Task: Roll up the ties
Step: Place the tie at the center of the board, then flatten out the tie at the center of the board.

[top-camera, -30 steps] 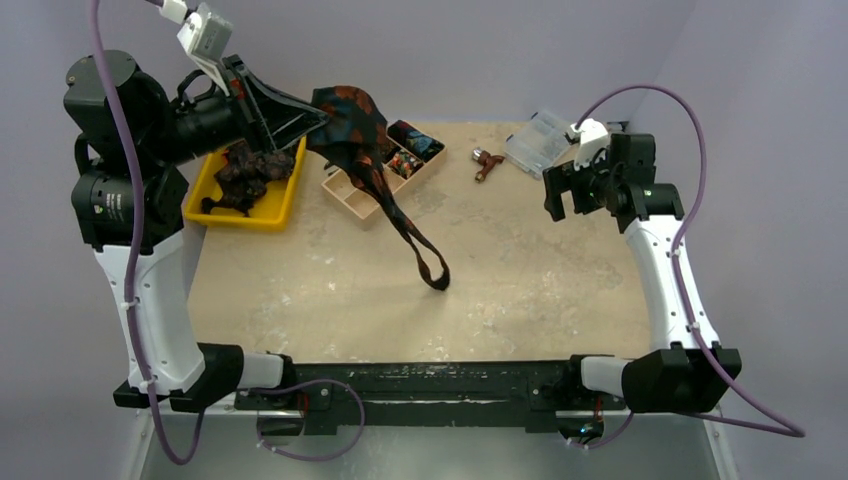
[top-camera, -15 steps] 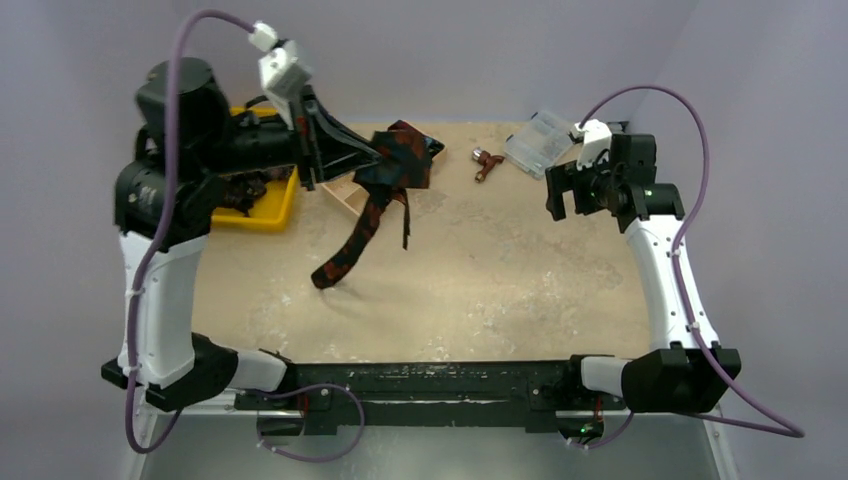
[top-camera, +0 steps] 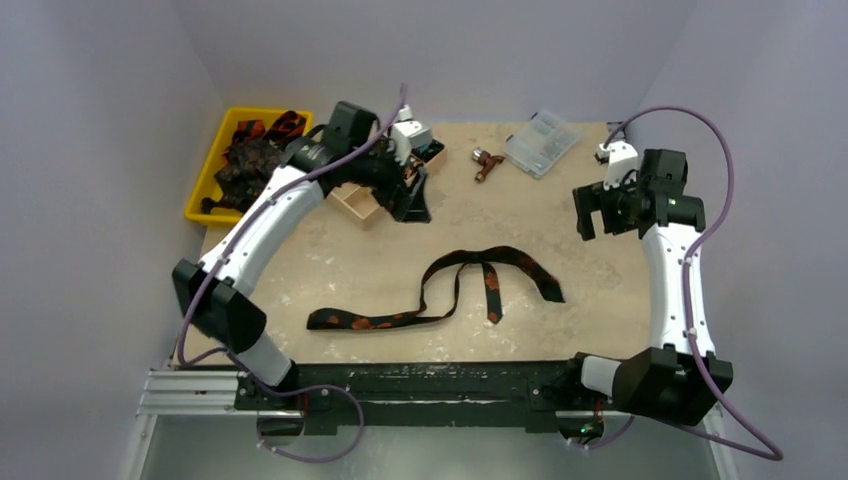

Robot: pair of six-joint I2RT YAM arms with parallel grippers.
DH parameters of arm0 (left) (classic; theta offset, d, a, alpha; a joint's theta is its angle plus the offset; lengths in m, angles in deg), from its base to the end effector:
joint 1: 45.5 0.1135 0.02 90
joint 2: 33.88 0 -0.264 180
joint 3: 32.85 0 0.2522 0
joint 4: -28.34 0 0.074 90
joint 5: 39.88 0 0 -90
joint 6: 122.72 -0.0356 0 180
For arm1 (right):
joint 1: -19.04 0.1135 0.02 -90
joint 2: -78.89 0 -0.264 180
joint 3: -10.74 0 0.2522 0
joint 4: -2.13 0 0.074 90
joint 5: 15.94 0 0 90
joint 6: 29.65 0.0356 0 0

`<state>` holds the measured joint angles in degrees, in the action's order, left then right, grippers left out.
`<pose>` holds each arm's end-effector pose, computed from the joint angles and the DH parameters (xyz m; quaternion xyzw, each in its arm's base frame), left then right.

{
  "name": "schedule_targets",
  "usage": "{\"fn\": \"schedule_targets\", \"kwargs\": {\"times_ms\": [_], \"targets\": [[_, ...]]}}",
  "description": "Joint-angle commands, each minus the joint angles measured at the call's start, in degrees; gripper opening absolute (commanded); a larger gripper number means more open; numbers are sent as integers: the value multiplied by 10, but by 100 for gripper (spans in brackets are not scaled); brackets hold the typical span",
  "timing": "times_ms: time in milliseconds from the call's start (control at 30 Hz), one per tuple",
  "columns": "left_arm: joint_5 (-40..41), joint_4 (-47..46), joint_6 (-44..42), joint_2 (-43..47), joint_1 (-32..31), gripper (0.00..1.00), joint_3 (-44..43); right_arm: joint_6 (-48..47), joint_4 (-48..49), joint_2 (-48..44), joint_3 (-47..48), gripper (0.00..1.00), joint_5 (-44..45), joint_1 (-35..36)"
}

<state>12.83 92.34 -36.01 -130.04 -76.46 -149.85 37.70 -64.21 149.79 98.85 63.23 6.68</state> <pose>0.2965 -0.2030 0.3957 0.3775 0.7935 -0.3749 0.2955 0.2416 -0.0461 0.3552 -0.1165 0.9262 -0.0202 0.3581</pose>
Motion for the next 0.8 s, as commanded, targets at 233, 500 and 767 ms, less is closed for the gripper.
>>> {"fn": "schedule_targets", "kwargs": {"times_ms": [233, 500, 767], "targets": [[44, 115, -473, 387, 120, 82, 436, -102, 54, -90, -146, 97, 26, 202], [77, 63, -590, 478, 122, 91, 596, -149, 200, -24, -208, 98, 68, 334], [142, -46, -539, 445, 26, 93, 644, -179, 317, 12, -266, 98, 108, 404]]}}
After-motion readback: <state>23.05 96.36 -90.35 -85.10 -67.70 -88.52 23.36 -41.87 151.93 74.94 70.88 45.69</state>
